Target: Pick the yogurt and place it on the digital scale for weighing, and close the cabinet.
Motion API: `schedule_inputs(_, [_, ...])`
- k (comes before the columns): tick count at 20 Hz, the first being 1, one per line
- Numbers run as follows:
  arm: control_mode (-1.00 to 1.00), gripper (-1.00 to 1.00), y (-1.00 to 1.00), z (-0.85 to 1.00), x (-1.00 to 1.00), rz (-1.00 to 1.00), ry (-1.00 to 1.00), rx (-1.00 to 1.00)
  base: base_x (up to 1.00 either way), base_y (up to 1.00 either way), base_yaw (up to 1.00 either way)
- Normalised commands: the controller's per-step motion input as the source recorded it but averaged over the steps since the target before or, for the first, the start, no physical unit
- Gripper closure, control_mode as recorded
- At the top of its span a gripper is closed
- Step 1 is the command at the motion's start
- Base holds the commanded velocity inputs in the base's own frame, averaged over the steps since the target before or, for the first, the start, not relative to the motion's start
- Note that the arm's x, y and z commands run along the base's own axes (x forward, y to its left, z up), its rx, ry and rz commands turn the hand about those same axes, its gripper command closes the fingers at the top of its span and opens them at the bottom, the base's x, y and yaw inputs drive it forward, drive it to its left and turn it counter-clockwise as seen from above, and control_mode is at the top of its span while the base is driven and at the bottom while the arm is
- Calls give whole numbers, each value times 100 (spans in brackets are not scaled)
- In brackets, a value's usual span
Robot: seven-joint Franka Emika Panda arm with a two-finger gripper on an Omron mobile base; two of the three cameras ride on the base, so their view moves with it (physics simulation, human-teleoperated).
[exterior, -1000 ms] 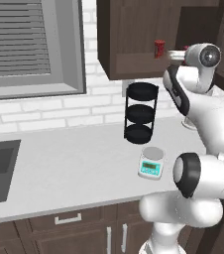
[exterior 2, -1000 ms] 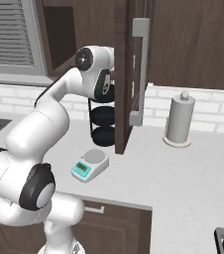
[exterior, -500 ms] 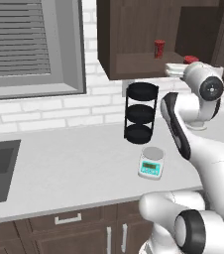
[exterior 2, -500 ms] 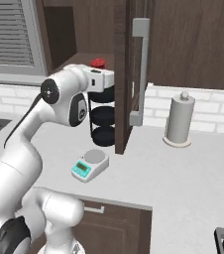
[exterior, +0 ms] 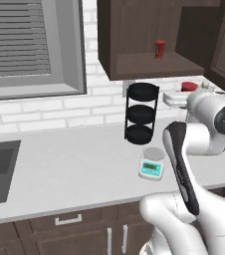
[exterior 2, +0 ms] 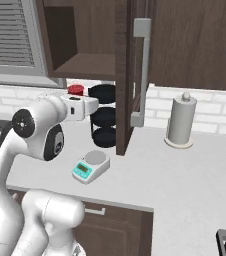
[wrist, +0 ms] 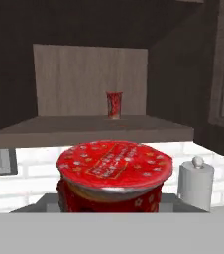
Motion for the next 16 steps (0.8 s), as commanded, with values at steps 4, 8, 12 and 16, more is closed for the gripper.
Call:
schedule_inputs(4, [-100, 100, 39, -65, -34, 56, 4, 0, 0, 0, 0])
schedule_inputs(8, [-100, 100, 24, -50, -2, 51, 2, 0, 0, 0, 0])
schedule_inputs(12, [-100, 100, 27, -46, 6, 37, 9, -2, 0, 0, 0])
schedule_inputs(16, [-100, 100, 47, -68, 13, 28, 2, 0, 0, 0, 0])
